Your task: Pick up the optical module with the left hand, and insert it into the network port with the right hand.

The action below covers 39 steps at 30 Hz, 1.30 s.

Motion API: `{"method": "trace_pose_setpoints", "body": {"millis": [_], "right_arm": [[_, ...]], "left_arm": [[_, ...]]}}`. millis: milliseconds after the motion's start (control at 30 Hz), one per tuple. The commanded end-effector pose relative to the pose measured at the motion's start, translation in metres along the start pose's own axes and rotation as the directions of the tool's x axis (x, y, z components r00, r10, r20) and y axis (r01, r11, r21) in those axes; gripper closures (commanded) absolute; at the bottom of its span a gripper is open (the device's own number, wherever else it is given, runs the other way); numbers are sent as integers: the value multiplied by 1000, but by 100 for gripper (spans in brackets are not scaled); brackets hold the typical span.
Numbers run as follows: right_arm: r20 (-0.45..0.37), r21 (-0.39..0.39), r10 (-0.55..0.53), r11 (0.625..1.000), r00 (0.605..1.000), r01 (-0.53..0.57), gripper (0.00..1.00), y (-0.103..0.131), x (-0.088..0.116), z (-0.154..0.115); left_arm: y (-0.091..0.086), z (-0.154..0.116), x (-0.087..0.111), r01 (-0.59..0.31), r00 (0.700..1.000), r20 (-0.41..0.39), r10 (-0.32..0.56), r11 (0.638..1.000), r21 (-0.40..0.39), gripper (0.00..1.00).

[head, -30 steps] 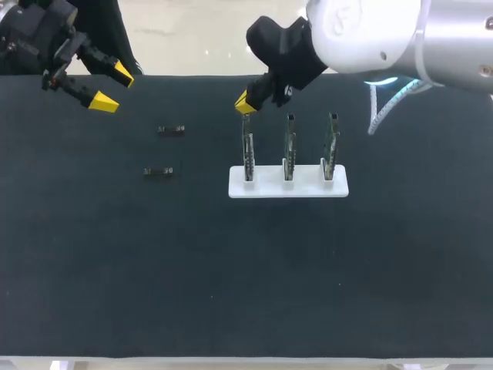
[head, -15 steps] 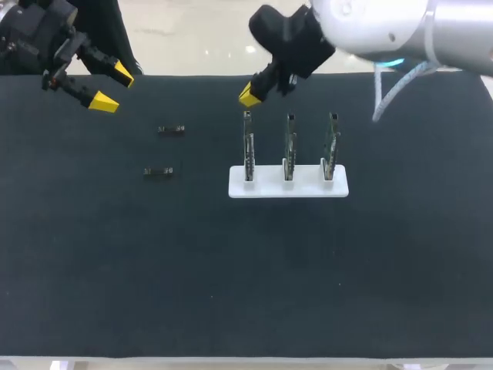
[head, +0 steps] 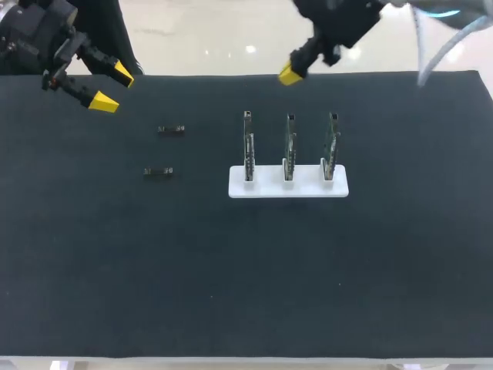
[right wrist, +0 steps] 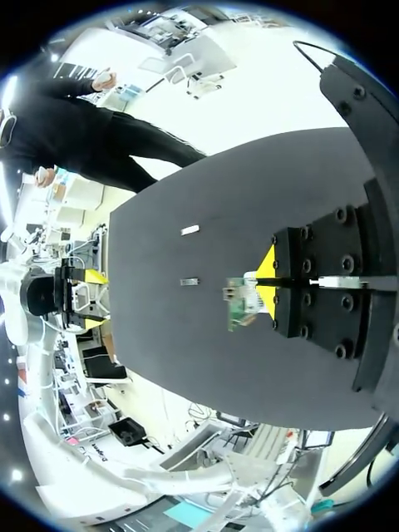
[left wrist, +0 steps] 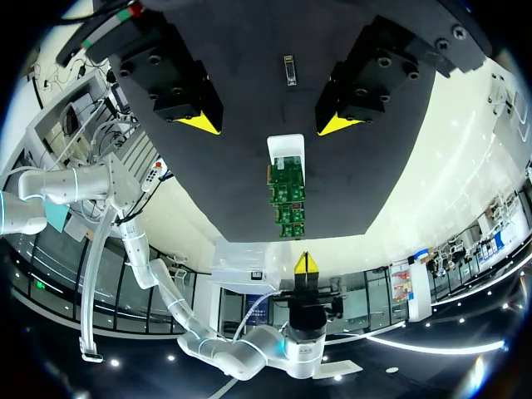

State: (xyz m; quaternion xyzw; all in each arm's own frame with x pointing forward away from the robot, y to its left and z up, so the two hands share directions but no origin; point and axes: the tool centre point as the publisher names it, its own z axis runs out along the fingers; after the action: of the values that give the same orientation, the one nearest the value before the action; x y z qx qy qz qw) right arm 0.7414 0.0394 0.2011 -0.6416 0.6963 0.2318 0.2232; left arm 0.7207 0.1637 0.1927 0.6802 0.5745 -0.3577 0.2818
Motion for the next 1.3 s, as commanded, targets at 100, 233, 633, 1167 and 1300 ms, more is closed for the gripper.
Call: {"method": "trace_pose_setpoints", "body": {"millis": [100, 233, 633, 1167, 1300], "right_arm": [[3, -6, -16, 1000, 1000, 16, 100, 14, 30, -27], [-2, -13, -36, 999, 999, 36, 100, 18, 47, -39], [-24, -5, -59, 998, 998, 59, 100, 30, 79, -59], [-37, -9, -77, 997, 996, 76, 0, 31, 82, -63], [-37, -9, -77, 997, 996, 76, 0, 31, 82, -63]], "left_arm": [[1, 0, 0, 1, 1000, -3, -1, 1000, 3, 0], [1, 0, 0, 1, 1000, -3, -1, 1000, 3, 0], [1, 0, 0, 1, 1000, -3, -1, 1000, 3, 0], [1, 0, 0, 1, 1000, -3, -1, 1000, 3, 0], [1, 0, 0, 1, 1000, -3, -1, 1000, 3, 0]]}}
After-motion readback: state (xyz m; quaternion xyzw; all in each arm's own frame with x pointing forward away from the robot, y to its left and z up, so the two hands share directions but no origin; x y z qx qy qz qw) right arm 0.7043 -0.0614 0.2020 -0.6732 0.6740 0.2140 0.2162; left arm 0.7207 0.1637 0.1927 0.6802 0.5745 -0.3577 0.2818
